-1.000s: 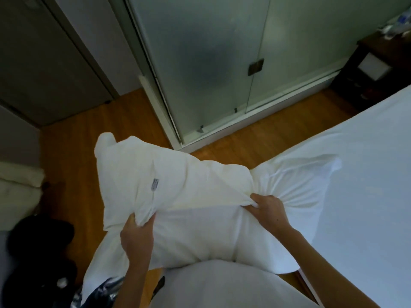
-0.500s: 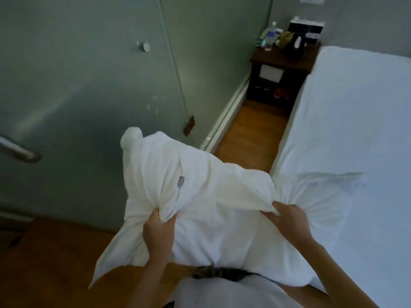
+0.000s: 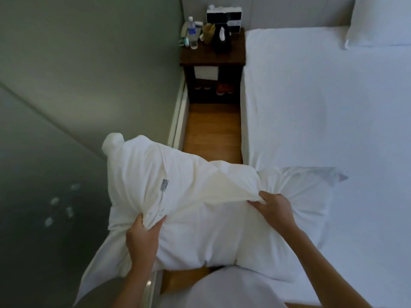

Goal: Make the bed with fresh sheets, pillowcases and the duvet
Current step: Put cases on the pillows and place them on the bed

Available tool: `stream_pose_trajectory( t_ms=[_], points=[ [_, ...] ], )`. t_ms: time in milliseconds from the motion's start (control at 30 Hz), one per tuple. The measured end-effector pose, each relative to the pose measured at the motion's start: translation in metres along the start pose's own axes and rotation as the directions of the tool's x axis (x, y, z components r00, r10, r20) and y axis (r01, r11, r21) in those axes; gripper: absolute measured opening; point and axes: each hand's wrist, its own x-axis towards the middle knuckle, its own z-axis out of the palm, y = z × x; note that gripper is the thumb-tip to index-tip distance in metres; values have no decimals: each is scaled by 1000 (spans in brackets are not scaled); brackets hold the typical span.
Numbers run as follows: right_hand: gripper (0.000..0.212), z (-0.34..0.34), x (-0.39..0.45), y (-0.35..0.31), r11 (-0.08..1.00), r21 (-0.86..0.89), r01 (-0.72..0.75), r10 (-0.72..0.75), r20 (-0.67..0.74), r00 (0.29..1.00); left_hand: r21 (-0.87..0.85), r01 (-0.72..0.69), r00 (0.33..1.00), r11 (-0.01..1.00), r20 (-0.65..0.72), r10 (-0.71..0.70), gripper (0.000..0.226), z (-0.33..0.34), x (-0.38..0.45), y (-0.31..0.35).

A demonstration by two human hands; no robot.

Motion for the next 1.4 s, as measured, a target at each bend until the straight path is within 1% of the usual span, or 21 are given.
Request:
stream_pose_trajectory(
  t_ms=[67, 167, 267, 400, 500, 667, 767, 833, 933, 1000, 1100, 1200, 1400],
  points=[
    [47, -5, 58, -4, 1000, 16, 3, -3, -5, 1000, 3, -9, 1000, 1000, 8, 9, 23, 21, 46, 32],
    [45, -20, 136, -11, 1000, -1, 10, -10, 7, 1000, -14, -6, 1000, 1000, 14, 6, 23, 48, 114, 78],
    [45, -36, 195, -20, 1000, -26, 17, -16, 20, 1000, -16, -22, 1000, 1000, 11, 22, 26, 71, 169, 117],
    [45, -55, 271, -17, 999, -1, -40, 40, 24, 999, -38, -42, 997, 998, 69, 44, 27, 115, 236, 173],
    [46, -63, 323, -10, 995, 6, -100, 100, 9, 995, -36, -41, 993, 999, 109, 45, 24, 155, 289, 202],
    [46, -66, 421, 1, 975, -15, -221, 221, -4, 975, -36, -50, 978, 998, 202, 57, 26, 236, 392, 243],
    [48, -74, 493, -2, 954, -1, -299, 298, -51, 953, -70, -92, 963, 993, 248, 107, 28, 292, 469, 289],
    [49, -89, 542, -7, 938, 14, -347, 347, -101, 932, -74, -146, 942, 986, 295, 162, 28, 327, 521, 334],
    [49, -121, 605, -16, 903, 54, -426, 428, -174, 887, -94, -256, 891, 962, 363, 273, 27, 373, 589, 407],
    [47, -139, 645, -17, 883, 65, -465, 467, -216, 858, -124, -316, 850, 941, 403, 339, 26, 402, 627, 454],
    [45, -159, 695, -11, 833, 117, -541, 551, -259, 793, -138, -378, 795, 916, 459, 397, 29, 448, 671, 508],
    [44, -175, 742, 2, 795, 138, -590, 603, -278, 748, -163, -394, 758, 905, 499, 420, 31, 495, 703, 547],
    [42, -190, 834, 54, 719, 140, -681, 693, -217, 688, -131, -388, 707, 912, 592, 386, 32, 601, 745, 601]
  ],
)
